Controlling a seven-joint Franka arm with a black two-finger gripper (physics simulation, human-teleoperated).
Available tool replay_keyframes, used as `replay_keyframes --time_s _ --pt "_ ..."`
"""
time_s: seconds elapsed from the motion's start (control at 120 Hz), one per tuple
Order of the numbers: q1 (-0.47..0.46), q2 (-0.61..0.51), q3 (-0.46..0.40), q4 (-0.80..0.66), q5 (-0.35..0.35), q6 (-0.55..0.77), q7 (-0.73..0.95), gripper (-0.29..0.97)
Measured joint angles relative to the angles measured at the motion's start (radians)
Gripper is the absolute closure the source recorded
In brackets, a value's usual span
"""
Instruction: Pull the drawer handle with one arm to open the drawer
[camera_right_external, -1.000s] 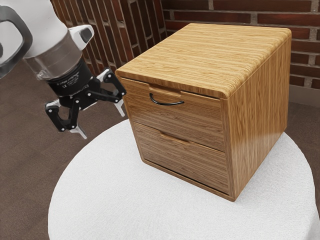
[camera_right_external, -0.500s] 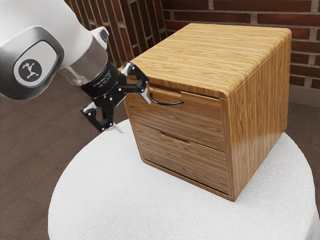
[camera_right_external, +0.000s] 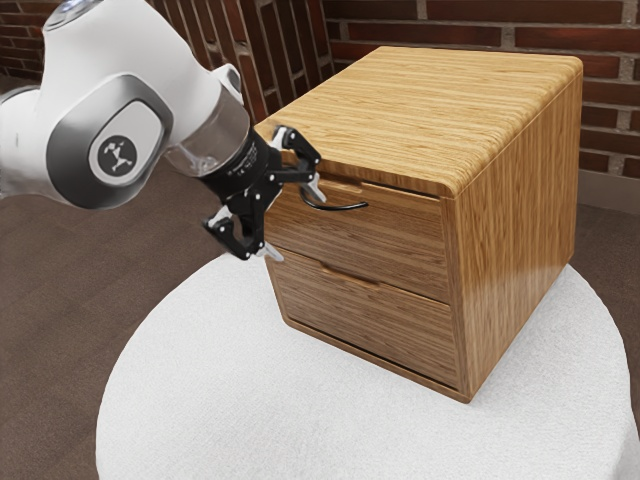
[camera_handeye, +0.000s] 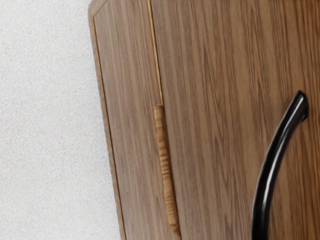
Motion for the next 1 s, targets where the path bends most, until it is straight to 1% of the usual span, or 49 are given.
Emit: replay_keyframes --time_s 0.167,0.25,0.367,0.533,0.65,0.825,1.0 --pt "0.000 0.023 0.000 0.000 0.000 0.019 -0.019 0.07" --pt "0.000 0.025 0.000 0.000 0.000 0.026 -0.027 0.12" --pt "-0.001 0.023 0.001 0.000 0.000 0.029 -0.038 0.27" --pt "-0.001 0.018 -0.001 0.000 0.001 0.026 -0.057 0.55" --pt "-0.002 0.017 -0.001 0.000 0.002 0.022 -0.067 0.66" --pt "-0.003 -0.007 -0.001 -0.005 0.003 0.006 -0.079 0.74" --pt "-0.005 -0.044 -0.001 -0.035 0.003 -0.013 -0.088 0.77"
